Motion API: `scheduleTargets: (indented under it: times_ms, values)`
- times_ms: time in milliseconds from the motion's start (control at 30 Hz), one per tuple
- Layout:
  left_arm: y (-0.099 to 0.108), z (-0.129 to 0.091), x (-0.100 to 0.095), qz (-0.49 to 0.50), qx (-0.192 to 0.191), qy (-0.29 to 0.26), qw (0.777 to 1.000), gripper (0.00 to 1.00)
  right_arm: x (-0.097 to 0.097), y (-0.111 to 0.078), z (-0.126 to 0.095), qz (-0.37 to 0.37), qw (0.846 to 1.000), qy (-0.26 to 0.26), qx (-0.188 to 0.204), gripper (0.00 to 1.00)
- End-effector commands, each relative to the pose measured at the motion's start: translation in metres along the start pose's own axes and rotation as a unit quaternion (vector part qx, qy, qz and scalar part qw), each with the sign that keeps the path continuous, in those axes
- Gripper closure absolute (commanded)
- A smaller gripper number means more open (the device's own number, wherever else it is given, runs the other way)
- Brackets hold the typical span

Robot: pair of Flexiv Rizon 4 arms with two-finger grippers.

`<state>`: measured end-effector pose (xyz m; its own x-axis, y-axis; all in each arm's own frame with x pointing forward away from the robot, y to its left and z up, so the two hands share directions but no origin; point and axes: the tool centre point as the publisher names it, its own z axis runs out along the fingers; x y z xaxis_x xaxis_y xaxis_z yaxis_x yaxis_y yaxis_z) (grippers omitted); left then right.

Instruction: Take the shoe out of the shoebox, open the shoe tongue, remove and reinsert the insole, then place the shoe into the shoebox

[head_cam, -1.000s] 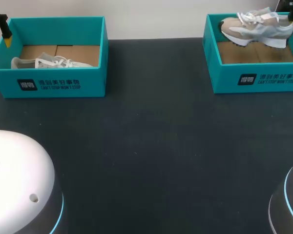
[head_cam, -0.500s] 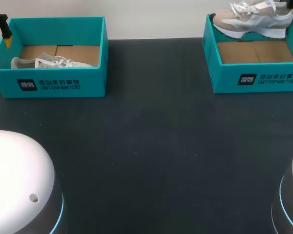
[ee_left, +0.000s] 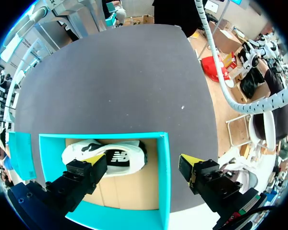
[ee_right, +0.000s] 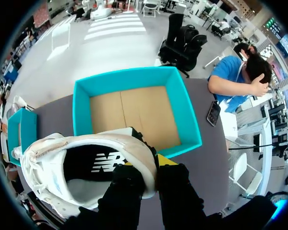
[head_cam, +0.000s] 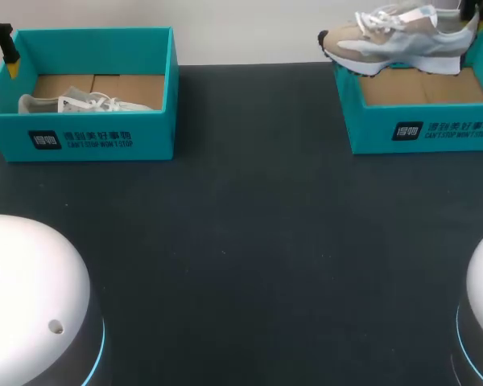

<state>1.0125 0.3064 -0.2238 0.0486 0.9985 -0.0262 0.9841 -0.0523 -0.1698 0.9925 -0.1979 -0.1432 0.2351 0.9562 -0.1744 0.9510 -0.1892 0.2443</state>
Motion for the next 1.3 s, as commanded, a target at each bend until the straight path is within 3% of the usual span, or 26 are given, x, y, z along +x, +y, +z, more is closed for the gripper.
scheduleTargets:
  times_ms: [33, 833, 900, 1300]
  values:
    - [-0.001, 0.0, 0.0, 0.0, -0.001, 0.001, 1.0, 0.0, 0.005, -0.044, -0.035, 0.008, 0.998, -0.01, -0.068, 1.0]
    - [-0.001, 0.0, 0.0, 0.0, -0.001, 0.001, 1.0, 0.0, 0.101, -0.196, -0.078, 0.033, 0.998, -0.038, -0.047, 1.0]
    - [-0.001, 0.0, 0.0, 0.0, -0.001, 0.001, 1.0, 0.0, 0.108, -0.21, -0.081, 0.012, 0.997, -0.065, -0.026, 1.0]
    - [-0.001, 0.0, 0.0, 0.0, -0.001, 0.001, 1.0, 0.0, 0.144, -0.286, -0.09, 0.049, 0.996, -0.066, -0.02, 1.0]
